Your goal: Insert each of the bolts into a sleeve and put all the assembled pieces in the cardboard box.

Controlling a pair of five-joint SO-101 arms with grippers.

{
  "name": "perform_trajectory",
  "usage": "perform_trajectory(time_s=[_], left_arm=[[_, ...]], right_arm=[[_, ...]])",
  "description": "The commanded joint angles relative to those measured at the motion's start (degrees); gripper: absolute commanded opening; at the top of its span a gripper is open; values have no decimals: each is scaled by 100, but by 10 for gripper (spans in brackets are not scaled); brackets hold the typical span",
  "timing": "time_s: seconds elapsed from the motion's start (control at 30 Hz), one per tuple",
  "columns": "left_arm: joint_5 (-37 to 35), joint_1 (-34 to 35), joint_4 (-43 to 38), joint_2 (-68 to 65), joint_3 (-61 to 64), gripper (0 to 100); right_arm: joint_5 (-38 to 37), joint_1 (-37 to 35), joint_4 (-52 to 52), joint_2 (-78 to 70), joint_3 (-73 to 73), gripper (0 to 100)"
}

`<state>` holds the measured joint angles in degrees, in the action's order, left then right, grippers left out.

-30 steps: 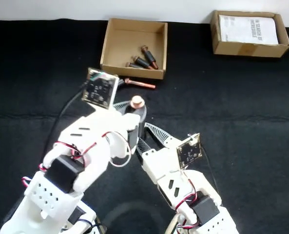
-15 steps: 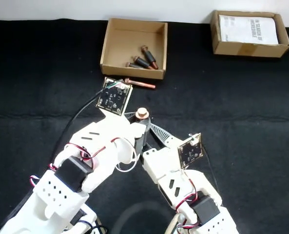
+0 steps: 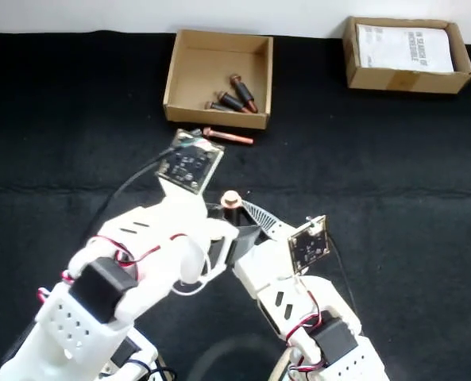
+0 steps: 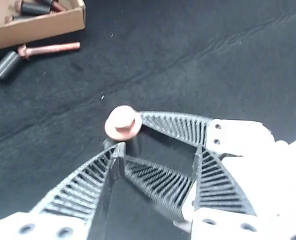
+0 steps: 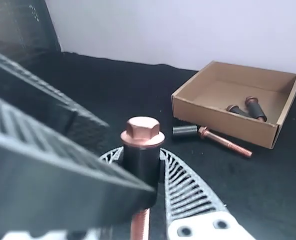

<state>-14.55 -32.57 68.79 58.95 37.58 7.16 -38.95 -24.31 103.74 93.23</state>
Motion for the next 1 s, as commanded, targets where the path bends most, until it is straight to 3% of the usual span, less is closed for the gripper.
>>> perform_trajectory(time_s=[0.0, 0.23, 0.5, 0.7, 0.8, 0.97], left_arm=[[35, -22, 387, 40, -523, 224], [26, 198, 1292, 101, -1332, 223], [44, 1754, 1371, 1086, -1376, 223], [149, 2659, 1380, 1727, -989, 223], [536, 3134, 1345, 2149, -356, 223], [598, 3934, 1336, 3160, 743, 223]], right_arm=[[9, 215, -13, 110, -40, 7], [9, 884, 4, 101, -330, 7], [-334, 1015, 22, -215, -1191, 7], [-431, 1033, 31, -1877, -2633, 7], [-431, 1033, 31, -2985, -3424, 7], [-422, 1033, -4, -4699, -4716, 7]])
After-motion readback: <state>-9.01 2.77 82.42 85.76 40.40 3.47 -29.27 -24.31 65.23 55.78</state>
